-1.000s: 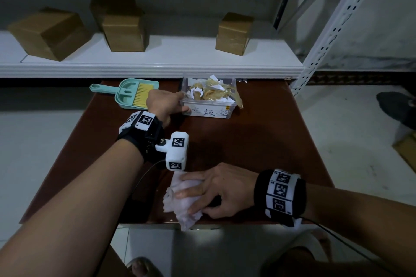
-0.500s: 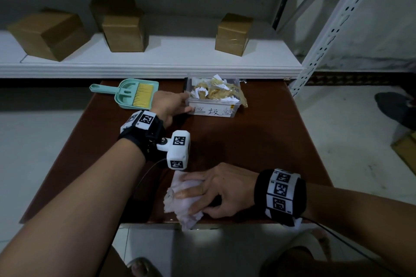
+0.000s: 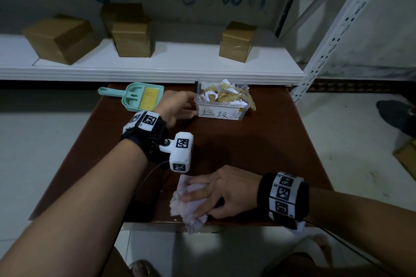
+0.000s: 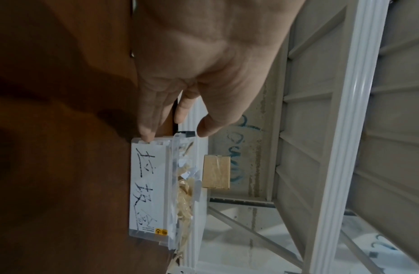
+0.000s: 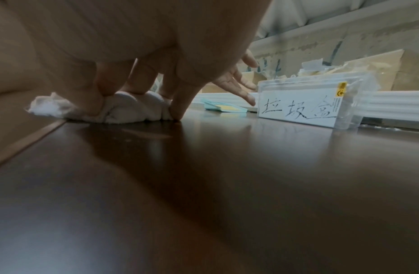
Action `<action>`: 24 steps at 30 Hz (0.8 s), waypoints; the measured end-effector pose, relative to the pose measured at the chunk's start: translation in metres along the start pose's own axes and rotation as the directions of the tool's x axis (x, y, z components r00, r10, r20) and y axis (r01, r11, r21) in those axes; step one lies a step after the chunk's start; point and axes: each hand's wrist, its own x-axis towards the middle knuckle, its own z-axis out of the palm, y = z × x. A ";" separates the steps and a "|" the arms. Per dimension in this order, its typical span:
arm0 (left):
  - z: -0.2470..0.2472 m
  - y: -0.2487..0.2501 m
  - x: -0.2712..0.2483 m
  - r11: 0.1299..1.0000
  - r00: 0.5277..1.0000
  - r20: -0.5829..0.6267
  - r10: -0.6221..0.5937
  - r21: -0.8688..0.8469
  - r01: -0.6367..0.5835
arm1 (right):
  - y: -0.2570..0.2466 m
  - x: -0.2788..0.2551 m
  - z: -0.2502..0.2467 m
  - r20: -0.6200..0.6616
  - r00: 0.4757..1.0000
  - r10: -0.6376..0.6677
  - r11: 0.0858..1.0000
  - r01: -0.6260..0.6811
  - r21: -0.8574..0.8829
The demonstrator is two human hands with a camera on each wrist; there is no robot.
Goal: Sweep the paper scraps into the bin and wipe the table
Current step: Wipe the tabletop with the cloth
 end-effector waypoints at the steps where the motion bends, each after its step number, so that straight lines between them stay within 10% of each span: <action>1: -0.003 0.001 -0.002 1.000 1.000 -0.006 0.006 -0.009 -0.006 | 0.001 0.001 0.000 0.015 1.000 0.005 1.000 -0.005 -0.014; 11: -0.026 0.000 -0.018 0.999 0.999 0.004 0.032 0.026 -0.032 | 0.007 0.039 -0.031 -0.058 0.873 0.485 0.863 -0.488 -0.133; 24: -0.015 0.024 -0.015 0.999 0.983 0.181 0.018 0.044 -0.026 | 0.063 0.106 -0.049 -0.123 0.769 0.628 0.751 -0.640 -0.162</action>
